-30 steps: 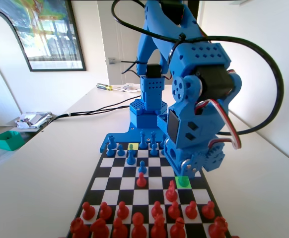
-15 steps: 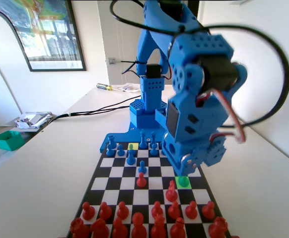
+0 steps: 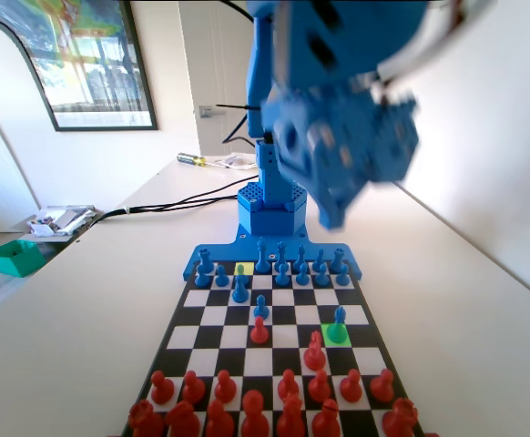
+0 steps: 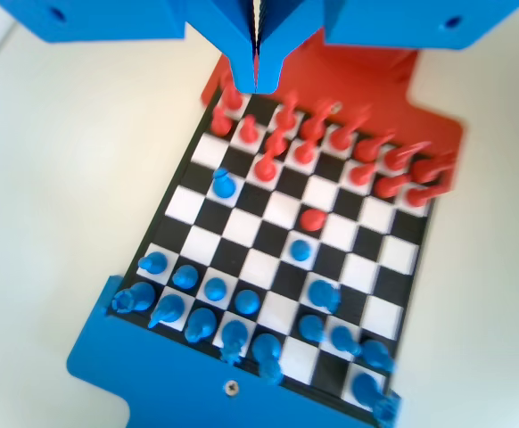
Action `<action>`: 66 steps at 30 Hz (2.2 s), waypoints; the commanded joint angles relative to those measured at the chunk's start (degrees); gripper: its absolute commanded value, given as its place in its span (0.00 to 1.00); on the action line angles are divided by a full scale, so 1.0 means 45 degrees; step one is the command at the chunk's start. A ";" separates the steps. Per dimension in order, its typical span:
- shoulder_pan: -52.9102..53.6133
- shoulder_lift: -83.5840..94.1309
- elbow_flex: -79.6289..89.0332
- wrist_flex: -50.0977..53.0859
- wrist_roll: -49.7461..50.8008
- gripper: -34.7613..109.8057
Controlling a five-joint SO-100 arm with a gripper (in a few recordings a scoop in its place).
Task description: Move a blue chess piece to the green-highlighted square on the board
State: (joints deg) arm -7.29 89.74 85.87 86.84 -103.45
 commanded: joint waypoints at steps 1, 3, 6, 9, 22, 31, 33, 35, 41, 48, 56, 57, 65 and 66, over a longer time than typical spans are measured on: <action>0.0391 0.3047 -0.0313 0.1016 -0.0352 0.25; 0.0605 0.3926 -0.0156 0.1484 -0.0449 0.25; 0.0898 0.5254 0.0215 0.1895 -0.0547 0.25; 0.1133 0.6660 0.0781 0.2109 -0.0586 0.25; 0.1582 1.3379 0.6230 0.1953 -0.0098 0.25; 0.1738 1.5859 0.8379 0.0801 0.0391 0.25; 0.1855 1.6133 0.8496 0.0605 0.0449 0.25; 0.1973 1.6387 0.8457 0.0605 0.0508 0.25; 0.2246 1.7246 0.8477 0.0430 0.0625 0.25; 0.2344 1.8145 0.8379 0.0449 0.0762 0.25; 0.2168 1.8945 0.8105 0.1230 0.0879 0.25; 0.2168 1.8945 0.8105 0.1211 0.0898 0.25; 0.2148 1.8965 0.8691 0.0723 0.0859 0.25; 0.2148 1.8965 0.8691 0.0723 0.0859 0.25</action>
State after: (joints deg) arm 2.37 174.81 124.98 91.14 -99.32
